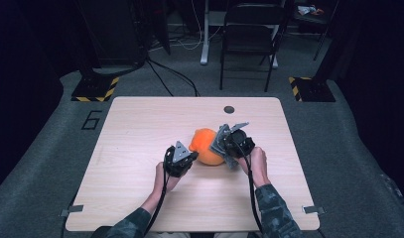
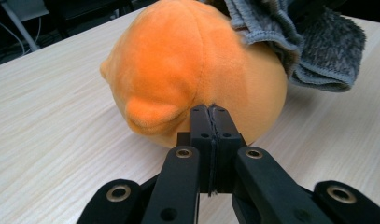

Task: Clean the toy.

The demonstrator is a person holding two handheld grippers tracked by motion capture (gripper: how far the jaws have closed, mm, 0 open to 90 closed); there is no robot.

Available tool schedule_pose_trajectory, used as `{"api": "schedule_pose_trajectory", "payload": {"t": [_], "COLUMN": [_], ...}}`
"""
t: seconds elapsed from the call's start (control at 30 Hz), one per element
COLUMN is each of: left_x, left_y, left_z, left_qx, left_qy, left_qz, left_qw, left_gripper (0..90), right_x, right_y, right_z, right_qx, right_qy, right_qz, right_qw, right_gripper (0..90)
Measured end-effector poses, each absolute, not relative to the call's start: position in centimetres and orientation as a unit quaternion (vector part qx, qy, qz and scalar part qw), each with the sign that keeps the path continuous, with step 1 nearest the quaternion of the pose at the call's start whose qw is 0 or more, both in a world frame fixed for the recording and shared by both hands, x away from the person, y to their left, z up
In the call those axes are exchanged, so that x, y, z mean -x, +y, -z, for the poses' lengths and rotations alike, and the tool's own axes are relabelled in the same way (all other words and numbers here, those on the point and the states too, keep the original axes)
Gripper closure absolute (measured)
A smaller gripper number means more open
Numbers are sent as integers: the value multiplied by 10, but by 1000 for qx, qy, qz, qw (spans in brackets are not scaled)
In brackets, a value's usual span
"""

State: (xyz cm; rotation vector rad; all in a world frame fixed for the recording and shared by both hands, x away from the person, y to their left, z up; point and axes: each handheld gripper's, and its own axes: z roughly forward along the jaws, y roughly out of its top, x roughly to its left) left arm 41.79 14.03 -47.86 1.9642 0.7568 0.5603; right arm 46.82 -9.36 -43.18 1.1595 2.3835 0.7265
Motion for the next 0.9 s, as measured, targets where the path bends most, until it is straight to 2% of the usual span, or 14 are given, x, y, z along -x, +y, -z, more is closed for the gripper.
{"api": "schedule_pose_trajectory", "payload": {"t": [0.23, 0.43, 0.67, 0.9], "left_x": [-414, -414, -414, -415], "left_y": [137, 136, 137, 136], "left_z": [475, 475, 476, 477], "left_qx": [-802, -802, -804, -803], "left_qy": [295, 292, 293, 293], "left_qz": [-234, -234, -228, -229], "left_qw": [463, 466, 464, 466], "left_gripper": [900, 900, 900, 900], "right_x": [-461, -459, -466, -469], "right_y": [-87, -62, -28, -47], "right_z": [415, 395, 401, 408], "right_qx": [-401, -362, -325, -364], "right_qy": [847, 855, 879, 870], "right_qz": [-279, -296, -267, -257], "right_qw": [208, 223, 226, 212], "right_gripper": [730, 729, 730, 739]}}
